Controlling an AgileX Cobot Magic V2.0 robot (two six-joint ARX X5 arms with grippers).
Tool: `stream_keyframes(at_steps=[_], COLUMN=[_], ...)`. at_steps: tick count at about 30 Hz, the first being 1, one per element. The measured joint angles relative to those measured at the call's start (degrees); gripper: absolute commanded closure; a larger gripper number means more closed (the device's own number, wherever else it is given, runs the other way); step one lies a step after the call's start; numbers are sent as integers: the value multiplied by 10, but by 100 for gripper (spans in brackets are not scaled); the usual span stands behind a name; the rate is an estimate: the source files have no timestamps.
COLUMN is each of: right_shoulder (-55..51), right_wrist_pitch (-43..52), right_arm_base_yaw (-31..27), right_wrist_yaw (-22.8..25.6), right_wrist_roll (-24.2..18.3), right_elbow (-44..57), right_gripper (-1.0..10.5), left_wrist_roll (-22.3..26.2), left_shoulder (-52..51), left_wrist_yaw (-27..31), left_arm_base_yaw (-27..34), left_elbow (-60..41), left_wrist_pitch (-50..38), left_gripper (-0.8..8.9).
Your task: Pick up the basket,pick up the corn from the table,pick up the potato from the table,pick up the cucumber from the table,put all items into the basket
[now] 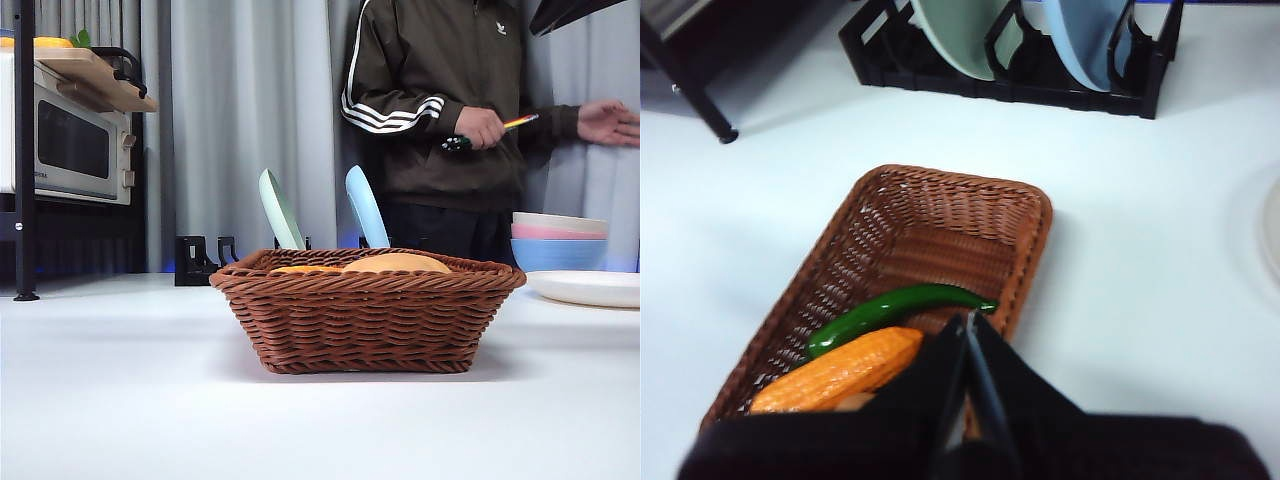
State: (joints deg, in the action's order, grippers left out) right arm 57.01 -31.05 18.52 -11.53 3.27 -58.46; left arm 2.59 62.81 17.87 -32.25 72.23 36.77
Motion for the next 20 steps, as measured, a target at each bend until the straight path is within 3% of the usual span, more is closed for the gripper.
stream_keyframes(at_steps=[5,11,15,20], right_shoulder=[-31,-97,-143,-144], right_wrist_pitch=[25,78,87,87], right_arm_base_yaw=[22,50,55,55], right_wrist_yaw=[29,76,85,88], right_wrist_roll=[-14,-16,-15,20], right_elbow=[43,141,186,186], right_gripper=[963,963,962,945], left_wrist_roll=[0,-3,-7,-18], left_shoulder=[-112,-233,-293,-310], left_wrist_yaw=[0,0,-1,-1], left_arm_base_yaw=[0,0,0,0], left_elbow=[-180,-330,-376,-374], left_wrist_pitch=[-94,-130,-134,-137], left_gripper=[822,822,821,816])
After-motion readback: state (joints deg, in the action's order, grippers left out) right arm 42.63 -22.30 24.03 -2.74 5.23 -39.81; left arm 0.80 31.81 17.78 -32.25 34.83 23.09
